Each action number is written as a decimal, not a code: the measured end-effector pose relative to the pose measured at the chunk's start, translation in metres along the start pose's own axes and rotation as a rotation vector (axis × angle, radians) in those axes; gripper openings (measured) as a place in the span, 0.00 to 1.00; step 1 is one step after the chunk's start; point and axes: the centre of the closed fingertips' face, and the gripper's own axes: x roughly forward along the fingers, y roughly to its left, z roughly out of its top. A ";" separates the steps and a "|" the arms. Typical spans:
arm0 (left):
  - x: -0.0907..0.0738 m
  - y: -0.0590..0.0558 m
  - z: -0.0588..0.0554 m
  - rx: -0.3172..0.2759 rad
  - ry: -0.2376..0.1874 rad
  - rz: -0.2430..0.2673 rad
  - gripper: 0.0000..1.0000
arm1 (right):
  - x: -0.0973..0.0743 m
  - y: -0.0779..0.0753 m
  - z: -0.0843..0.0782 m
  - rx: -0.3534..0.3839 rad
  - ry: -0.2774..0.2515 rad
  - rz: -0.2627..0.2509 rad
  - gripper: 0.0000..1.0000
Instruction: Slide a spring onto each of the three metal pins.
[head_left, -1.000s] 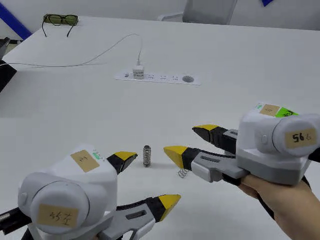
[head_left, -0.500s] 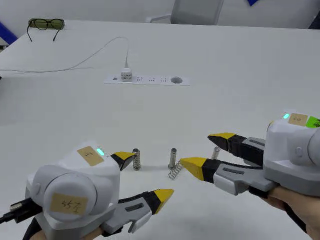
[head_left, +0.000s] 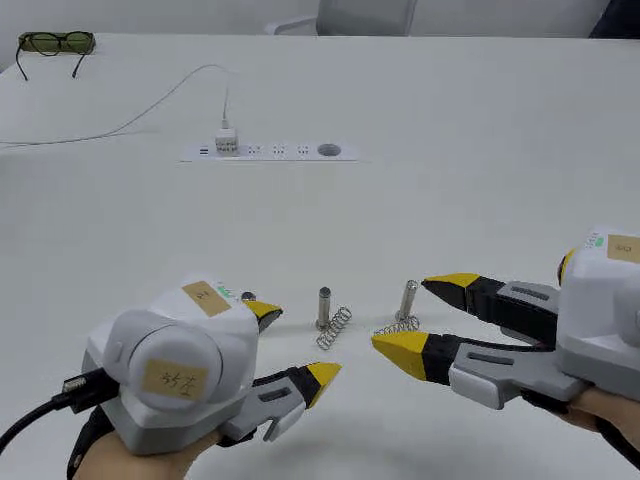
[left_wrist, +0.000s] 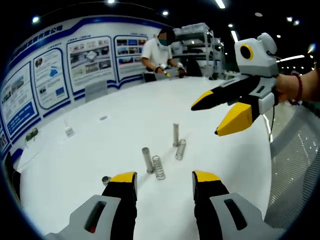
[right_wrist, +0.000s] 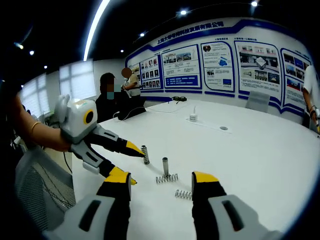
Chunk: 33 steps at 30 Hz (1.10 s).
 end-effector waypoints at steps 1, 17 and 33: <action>0.003 0.000 -0.001 0.001 0.005 0.001 0.45 | -0.002 0.001 0.000 0.004 -0.005 0.002 0.50; 0.036 0.006 -0.022 -0.056 0.084 0.046 0.31 | -0.016 -0.008 -0.020 0.031 0.009 -0.041 0.52; 0.052 0.010 -0.031 -0.145 0.106 0.073 0.19 | -0.021 -0.016 -0.029 0.077 -0.006 -0.080 0.51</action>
